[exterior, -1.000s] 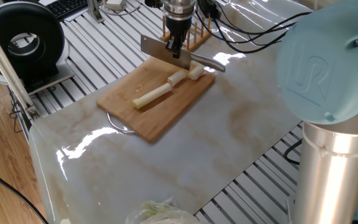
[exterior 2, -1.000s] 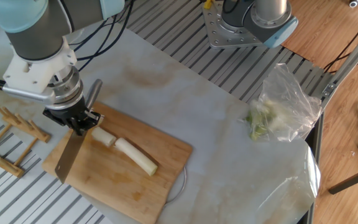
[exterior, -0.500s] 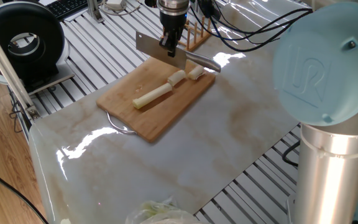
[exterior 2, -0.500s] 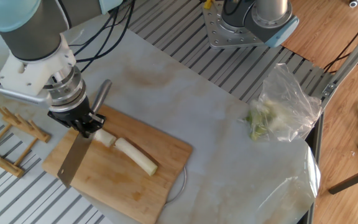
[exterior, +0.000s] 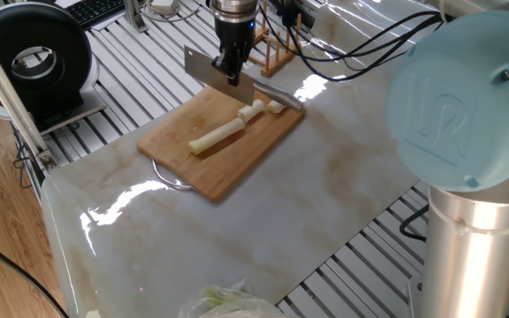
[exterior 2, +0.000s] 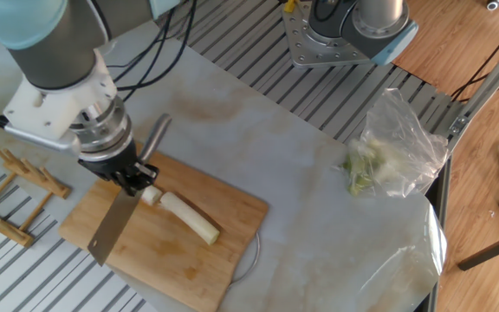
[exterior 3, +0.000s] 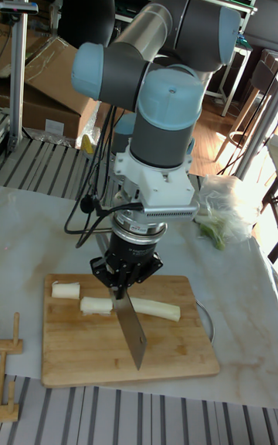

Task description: Chop the scallions

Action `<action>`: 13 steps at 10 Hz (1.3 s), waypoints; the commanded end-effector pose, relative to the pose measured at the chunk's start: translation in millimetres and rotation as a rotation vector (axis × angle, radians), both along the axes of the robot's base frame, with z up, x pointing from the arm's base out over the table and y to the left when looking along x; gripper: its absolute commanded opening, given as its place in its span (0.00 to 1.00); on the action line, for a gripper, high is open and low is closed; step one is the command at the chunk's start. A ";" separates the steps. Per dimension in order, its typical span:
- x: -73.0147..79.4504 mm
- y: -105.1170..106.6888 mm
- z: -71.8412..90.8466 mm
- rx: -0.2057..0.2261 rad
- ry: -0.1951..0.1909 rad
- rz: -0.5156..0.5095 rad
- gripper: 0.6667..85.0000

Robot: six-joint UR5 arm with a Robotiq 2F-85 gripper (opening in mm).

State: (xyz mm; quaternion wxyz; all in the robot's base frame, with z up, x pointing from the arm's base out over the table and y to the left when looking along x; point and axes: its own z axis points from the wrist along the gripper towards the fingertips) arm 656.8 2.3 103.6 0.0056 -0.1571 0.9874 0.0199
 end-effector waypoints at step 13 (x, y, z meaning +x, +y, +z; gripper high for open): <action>-10.8 7.5 -22.0 0.035 0.010 -0.138 0.01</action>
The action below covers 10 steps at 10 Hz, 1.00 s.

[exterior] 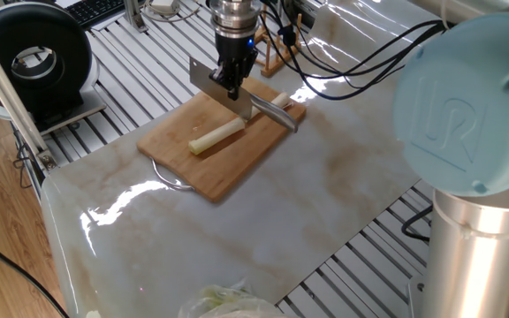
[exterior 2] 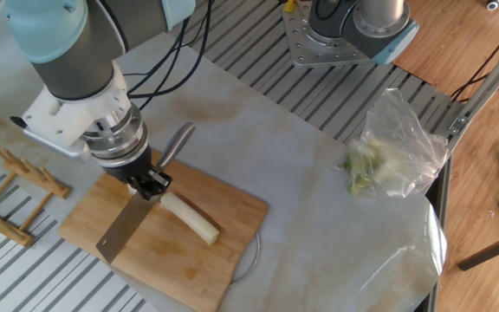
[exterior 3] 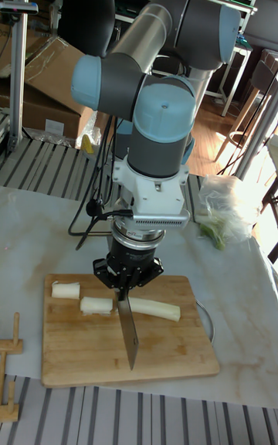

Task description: Chop the scallions

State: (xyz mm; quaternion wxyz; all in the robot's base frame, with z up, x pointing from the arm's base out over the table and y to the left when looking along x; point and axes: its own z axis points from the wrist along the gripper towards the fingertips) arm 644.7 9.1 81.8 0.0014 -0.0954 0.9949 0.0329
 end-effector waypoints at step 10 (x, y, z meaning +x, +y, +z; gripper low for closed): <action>-10.3 -10.4 -8.7 -0.024 0.008 0.029 0.01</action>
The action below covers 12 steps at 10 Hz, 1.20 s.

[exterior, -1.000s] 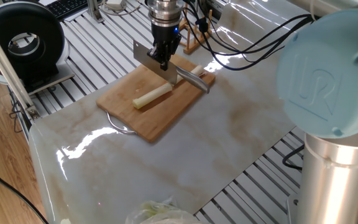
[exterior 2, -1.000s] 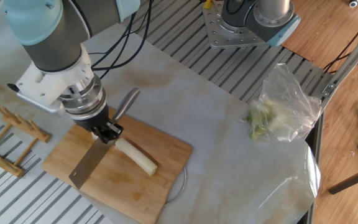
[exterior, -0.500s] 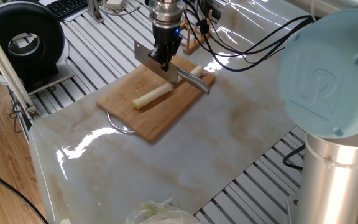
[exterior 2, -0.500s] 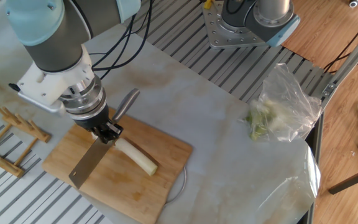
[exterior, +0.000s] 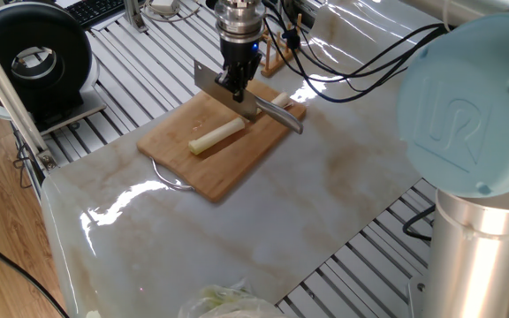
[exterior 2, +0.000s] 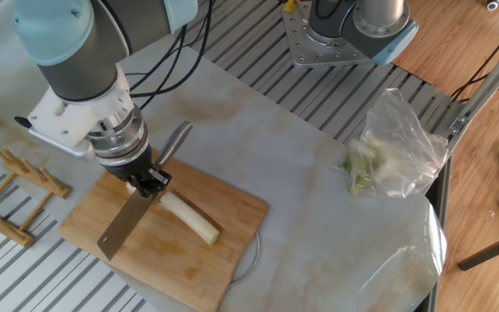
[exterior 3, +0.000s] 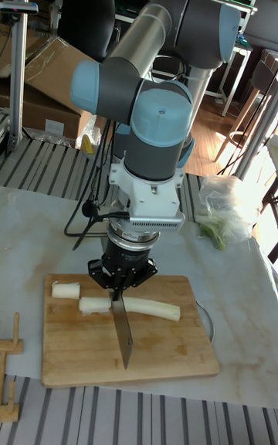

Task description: Chop the scallions

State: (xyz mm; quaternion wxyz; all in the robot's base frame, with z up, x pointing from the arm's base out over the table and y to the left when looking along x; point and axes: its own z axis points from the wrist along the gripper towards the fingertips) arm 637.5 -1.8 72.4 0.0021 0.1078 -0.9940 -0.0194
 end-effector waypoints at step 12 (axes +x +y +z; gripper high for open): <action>-15.8 -7.5 -0.9 -0.039 0.025 0.095 0.01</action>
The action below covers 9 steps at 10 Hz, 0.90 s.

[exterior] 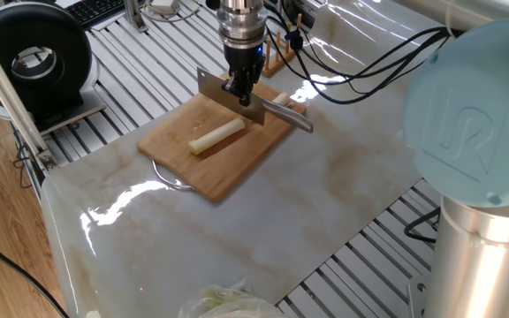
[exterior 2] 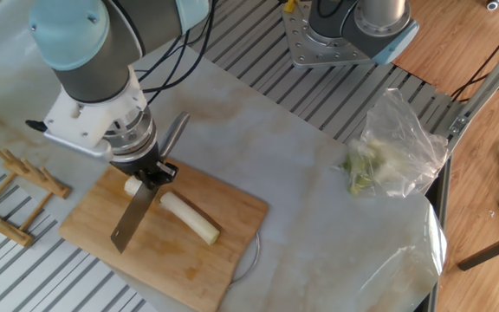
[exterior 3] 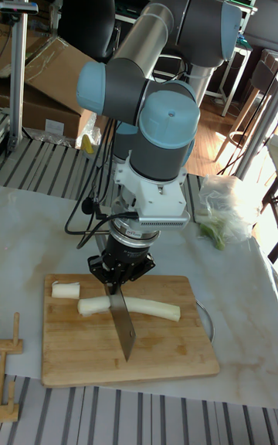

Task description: Chop the scallions

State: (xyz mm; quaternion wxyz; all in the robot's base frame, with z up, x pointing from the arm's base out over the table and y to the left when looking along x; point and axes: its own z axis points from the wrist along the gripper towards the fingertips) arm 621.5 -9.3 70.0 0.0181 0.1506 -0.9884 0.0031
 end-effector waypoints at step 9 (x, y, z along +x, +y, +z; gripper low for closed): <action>19.0 -13.4 5.8 0.051 -0.032 -0.037 0.01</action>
